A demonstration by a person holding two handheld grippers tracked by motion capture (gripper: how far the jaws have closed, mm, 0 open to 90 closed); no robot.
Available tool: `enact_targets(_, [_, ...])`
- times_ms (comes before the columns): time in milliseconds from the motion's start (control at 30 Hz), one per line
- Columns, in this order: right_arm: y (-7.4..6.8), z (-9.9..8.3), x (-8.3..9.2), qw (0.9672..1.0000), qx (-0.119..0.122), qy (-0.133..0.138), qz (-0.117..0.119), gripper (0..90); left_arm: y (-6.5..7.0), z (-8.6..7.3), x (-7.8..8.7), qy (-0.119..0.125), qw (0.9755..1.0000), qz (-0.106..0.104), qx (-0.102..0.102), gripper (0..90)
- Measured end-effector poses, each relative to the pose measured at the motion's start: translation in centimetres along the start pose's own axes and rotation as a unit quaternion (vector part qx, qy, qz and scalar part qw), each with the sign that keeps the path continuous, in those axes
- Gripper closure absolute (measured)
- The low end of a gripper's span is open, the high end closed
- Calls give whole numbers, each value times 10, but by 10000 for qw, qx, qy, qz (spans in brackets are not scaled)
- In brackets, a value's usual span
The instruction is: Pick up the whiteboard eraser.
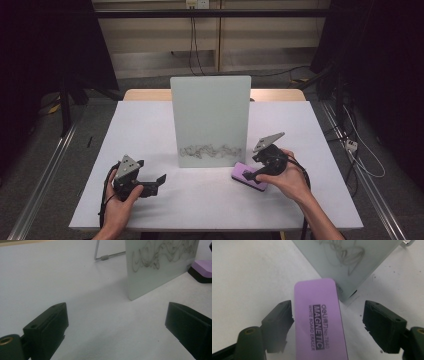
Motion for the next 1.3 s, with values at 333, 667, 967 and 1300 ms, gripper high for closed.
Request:
enact_targets(333, [-7,-1,-7,9979,382,-516,15,343,0,0,0,-12,10000,-16,6,48])
enact_targets(667, [-16,-1,-13,9937,755,-822,-103,385,-1,0,0,-35,10000,-25,-9,48])
enact_targets(967, [-12,-1,-15,9931,751,-881,-204,334,0,-1,-1,-48,10000,-28,-20,48])
enact_targets(1300, [-16,-1,-16,9910,863,-995,-254,412,-1,-1,0,-38,10000,4,-10,48])
Point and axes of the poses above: each handheld gripper's, and its own axes: x roughly backward along the jaws, z roughly out of its top, y roughly to its right, the point moved 3 cm from there along -x, roughly forward along the jaws, and after that the axes turned 7 degrees about y, right-handed, at the moved point
